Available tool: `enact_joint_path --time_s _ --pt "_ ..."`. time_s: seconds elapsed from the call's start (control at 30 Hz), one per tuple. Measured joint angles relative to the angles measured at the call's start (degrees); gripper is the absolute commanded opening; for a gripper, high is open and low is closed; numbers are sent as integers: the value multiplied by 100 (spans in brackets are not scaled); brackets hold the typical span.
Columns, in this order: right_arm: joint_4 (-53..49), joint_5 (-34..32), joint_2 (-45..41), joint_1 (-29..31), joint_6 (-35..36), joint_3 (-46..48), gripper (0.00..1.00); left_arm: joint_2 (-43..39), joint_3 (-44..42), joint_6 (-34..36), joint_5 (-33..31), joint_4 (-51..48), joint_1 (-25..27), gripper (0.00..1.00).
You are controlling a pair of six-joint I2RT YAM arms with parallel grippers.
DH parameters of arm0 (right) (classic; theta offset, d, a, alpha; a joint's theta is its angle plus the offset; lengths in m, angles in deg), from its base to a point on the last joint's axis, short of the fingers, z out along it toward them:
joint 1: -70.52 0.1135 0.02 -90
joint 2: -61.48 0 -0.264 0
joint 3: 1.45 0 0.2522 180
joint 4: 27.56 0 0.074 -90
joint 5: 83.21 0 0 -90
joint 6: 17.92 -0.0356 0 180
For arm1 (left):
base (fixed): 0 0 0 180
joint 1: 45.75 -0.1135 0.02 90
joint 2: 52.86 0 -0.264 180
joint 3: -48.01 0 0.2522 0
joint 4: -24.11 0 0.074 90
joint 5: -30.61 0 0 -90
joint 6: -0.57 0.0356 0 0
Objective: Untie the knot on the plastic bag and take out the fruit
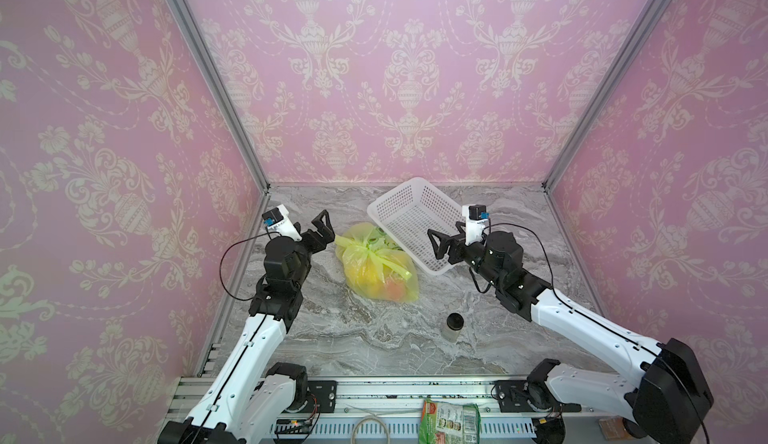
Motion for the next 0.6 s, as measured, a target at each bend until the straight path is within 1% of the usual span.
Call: enact_joint_path --time_s 0.07,0.17,0.23,0.3,0.4,0.5,0.6 --pt "-208 -24 184 114 24 -275 100 203 2 -39 -2 101 358 98" --pt "-549 -35 501 234 50 -758 99 872 107 -85 107 94 883 96" --pt "-776 -20 706 306 90 -1049 98 1231 179 -129 225 35 1069 94" --pt "-975 33 925 380 151 -1268 95 1449 273 -164 323 -81 1152 94" --pt "-1281 166 1270 520 289 -1480 94 1499 444 -168 354 -212 1158 95" --pt "-1545 302 1626 719 514 -1558 94 1379 520 -170 328 -216 1158 95" --pt "-1779 358 1945 964 761 -1663 95 1016 262 -203 144 -35 1163 94"
